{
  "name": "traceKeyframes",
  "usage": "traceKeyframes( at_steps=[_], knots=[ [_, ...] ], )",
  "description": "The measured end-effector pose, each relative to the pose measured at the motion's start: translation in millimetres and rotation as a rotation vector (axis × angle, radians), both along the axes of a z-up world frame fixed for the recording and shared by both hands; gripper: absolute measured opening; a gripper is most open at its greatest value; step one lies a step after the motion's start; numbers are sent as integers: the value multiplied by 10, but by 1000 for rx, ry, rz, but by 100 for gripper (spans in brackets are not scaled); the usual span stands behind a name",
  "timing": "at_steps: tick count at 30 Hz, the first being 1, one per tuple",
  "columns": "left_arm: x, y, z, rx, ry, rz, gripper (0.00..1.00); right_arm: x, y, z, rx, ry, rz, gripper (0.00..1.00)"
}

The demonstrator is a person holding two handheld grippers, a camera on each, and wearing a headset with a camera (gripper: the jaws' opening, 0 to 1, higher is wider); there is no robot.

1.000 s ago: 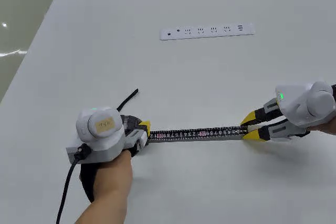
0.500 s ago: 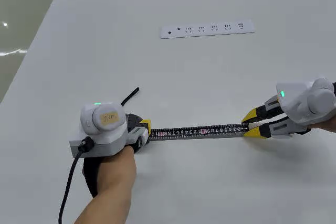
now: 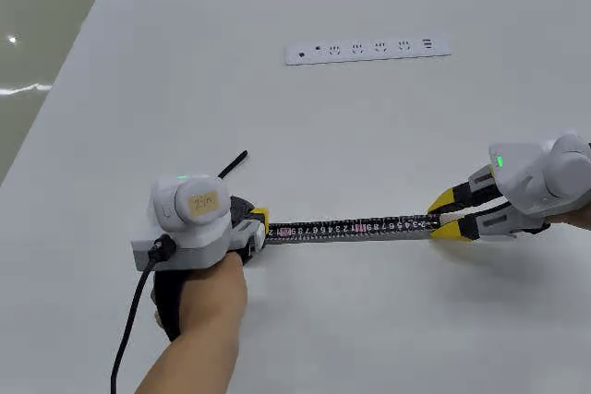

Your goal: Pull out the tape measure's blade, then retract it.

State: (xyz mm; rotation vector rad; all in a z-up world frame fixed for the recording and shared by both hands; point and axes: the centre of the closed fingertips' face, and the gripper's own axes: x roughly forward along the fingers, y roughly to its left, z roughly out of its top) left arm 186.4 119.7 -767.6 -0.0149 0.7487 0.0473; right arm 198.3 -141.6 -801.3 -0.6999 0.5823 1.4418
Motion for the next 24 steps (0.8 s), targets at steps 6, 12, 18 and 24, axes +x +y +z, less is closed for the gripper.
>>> traceKeyframes(
  at_steps=[6,12,18,24],
  knots=[
    [10,9,-14,0,-2,1,58,8,3,10,3,-1,-1,14],
    [13,13,-23,-5,2,6,58,14,16,11,5,0,-2,14],
    [13,10,-20,-1,2,6,58,17,23,2,4,1,0,14],
    [14,10,-14,-3,2,8,58,14,46,14,5,0,2,14]
  ],
)
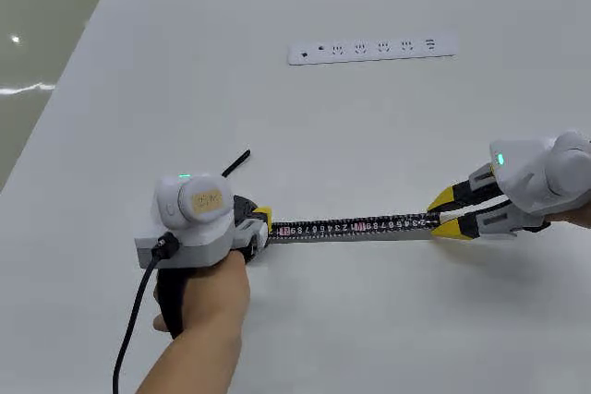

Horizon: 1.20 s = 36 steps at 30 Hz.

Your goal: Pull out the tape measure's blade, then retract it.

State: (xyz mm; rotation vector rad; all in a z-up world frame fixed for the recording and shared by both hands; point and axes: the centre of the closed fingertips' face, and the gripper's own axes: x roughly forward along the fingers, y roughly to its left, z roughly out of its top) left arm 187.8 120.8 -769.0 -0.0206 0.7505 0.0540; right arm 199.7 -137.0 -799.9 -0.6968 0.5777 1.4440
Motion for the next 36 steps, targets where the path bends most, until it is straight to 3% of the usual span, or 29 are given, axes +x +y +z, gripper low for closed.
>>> traceKeyframes(
  at_steps=[36],
  knots=[
    [-6,14,-14,-10,8,9,58,-19,113,2,2,11,11,14]
  ],
)
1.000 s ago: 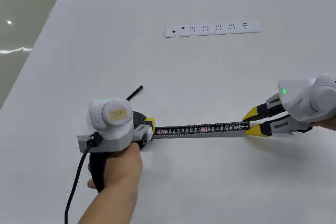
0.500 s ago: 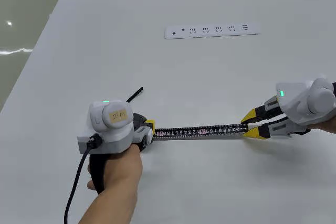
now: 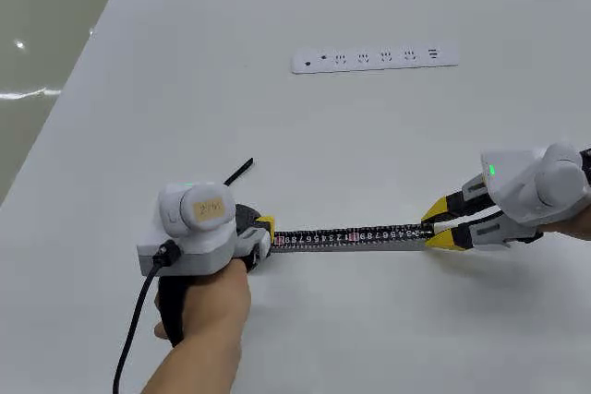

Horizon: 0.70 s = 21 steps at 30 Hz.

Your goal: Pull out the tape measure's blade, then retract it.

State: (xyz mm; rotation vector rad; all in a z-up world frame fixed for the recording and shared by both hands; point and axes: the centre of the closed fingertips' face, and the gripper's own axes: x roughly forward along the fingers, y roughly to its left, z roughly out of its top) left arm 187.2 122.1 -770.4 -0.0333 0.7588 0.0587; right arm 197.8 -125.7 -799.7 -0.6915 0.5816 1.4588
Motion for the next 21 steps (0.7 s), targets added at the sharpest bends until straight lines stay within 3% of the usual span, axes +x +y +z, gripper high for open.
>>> traceKeyframes(
  at_steps=[21],
  knots=[
    [-6,-2,-2,3,9,6,59,-17,70,10,6,3,0,14]
  ],
)
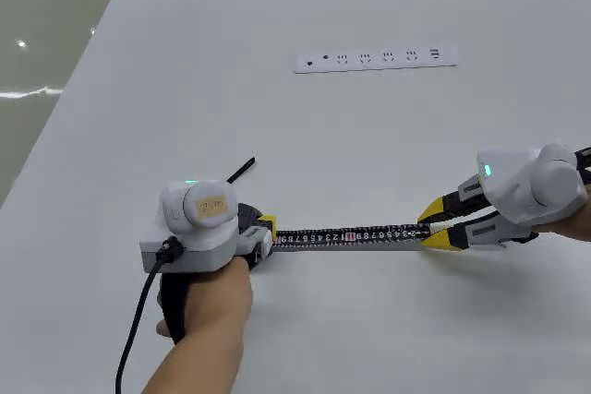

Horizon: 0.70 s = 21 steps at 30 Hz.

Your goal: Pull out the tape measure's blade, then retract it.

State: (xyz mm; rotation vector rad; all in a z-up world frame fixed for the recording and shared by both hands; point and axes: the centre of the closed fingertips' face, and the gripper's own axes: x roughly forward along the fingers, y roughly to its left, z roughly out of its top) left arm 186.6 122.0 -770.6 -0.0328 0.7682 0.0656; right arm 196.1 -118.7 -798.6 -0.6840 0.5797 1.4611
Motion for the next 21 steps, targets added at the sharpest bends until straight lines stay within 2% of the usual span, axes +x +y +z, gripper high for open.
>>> traceKeyframes(
  at_steps=[7,21],
  knots=[
    [-3,1,-10,-3,16,6,59,-5,23,11,0,-1,3,14],
    [11,24,-37,17,15,10,60,11,50,9,5,-2,4,14]
  ],
)
